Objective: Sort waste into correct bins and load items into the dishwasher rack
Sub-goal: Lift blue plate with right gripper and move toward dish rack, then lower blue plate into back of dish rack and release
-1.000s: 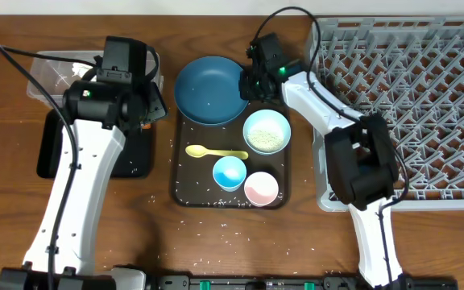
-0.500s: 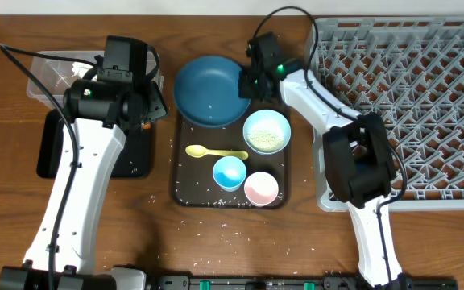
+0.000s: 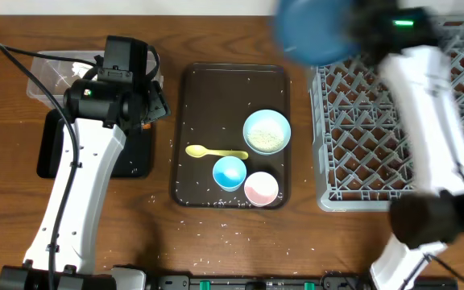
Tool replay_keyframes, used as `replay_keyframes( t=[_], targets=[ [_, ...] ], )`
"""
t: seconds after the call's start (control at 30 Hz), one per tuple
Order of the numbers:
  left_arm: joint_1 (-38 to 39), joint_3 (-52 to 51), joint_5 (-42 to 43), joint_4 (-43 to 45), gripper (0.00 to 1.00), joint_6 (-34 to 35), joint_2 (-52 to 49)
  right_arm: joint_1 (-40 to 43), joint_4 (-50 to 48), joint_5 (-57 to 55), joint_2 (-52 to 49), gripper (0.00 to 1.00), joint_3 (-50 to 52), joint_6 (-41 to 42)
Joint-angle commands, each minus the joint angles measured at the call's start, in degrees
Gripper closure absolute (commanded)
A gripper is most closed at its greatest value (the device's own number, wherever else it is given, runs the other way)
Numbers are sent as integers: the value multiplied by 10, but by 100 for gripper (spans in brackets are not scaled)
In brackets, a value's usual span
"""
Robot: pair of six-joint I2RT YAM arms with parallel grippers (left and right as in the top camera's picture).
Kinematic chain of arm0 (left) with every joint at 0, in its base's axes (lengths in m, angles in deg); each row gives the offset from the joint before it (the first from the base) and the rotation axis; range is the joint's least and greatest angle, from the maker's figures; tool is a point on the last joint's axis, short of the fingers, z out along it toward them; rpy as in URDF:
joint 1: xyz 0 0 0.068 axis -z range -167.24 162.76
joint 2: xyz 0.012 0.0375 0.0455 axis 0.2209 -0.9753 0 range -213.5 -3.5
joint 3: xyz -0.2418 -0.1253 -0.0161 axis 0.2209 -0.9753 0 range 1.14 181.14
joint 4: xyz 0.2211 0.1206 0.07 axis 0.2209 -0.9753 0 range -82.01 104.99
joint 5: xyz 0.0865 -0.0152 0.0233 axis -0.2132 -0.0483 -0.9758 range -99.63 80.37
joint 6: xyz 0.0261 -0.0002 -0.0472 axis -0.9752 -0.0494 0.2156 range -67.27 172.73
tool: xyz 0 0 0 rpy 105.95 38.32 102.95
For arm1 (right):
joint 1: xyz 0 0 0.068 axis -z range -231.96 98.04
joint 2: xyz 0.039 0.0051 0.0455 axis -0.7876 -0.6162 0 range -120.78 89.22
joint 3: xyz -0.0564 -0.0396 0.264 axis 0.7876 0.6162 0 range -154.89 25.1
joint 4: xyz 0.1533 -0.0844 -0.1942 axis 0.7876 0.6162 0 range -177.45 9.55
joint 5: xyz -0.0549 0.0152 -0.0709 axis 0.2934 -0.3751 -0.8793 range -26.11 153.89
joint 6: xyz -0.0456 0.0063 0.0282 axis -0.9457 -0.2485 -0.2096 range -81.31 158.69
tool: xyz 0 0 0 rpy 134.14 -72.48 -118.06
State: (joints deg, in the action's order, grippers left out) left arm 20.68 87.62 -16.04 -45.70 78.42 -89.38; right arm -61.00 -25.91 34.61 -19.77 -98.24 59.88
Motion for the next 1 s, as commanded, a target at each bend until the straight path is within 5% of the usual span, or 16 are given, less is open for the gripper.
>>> replay_keyframes(
  t=[0.0, 0.17, 0.57, 0.97],
  targets=[
    [-2, -8, -7, -1, 26, 3, -3, 45, 15, -259, 7, 99, -2, -15],
    [-2, -8, -7, 2, 26, 3, -3, 106, -13, -306, -1, 99, 7, -140],
    [-2, -8, -7, 19, 26, 3, -3, 201, -309, -193, -2, 99, 146, -586],
    [-2, -8, -7, 49, 26, 3, -3, 232, -485, -76, -5, 99, 269, -730]
  ],
)
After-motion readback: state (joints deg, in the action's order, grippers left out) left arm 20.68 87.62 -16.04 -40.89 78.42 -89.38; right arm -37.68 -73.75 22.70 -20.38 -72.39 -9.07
